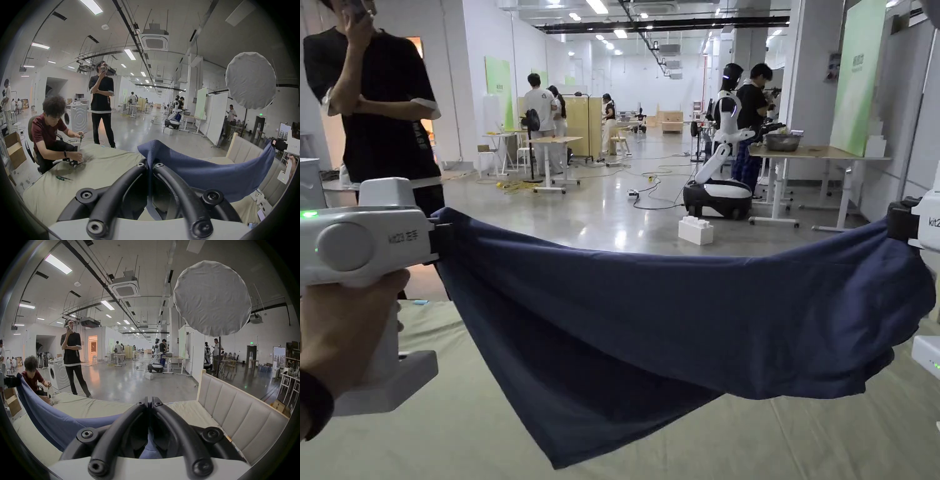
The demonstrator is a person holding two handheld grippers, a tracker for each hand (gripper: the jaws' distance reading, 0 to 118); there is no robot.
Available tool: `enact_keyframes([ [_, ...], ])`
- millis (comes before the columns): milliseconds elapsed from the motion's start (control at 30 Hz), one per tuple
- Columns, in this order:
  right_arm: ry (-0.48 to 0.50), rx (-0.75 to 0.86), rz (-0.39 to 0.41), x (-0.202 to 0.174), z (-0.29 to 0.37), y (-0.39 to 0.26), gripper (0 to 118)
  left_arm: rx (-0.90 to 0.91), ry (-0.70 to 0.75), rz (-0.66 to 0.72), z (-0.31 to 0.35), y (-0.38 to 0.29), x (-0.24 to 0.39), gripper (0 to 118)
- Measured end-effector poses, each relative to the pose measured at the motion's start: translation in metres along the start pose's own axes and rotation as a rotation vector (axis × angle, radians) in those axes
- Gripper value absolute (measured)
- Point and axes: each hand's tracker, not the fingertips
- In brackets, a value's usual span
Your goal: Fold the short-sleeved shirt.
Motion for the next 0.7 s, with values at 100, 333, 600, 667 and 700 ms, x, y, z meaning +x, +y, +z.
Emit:
enact_keyframes([
  [100,0.004,-0.022,0.002,-0.003,-0.014,-0.011,3,-0.02,0.001,0.003,-0.014,-0.008,0.002,5],
  [333,0.108,-0.156,-0.005,-0.005,-0.006,-0.098,3,-0.105,-0.094,0.003,-0.007,-0.108,-0.005,5],
  [600,0.157,-0.35,-0.084,-0.007,0.08,-0.284,3,-0.375,-0.154,0.003,0.049,-0.305,-0.024,5],
  [667,0.108,-0.422,-0.109,-0.003,0.104,-0.314,3,-0.421,-0.133,0.064,0.066,-0.337,-0.031,5],
  [700,0.112,-0.437,-0.139,0.002,0.118,-0.328,3,-0.432,-0.15,0.102,0.076,-0.35,-0.037,5],
])
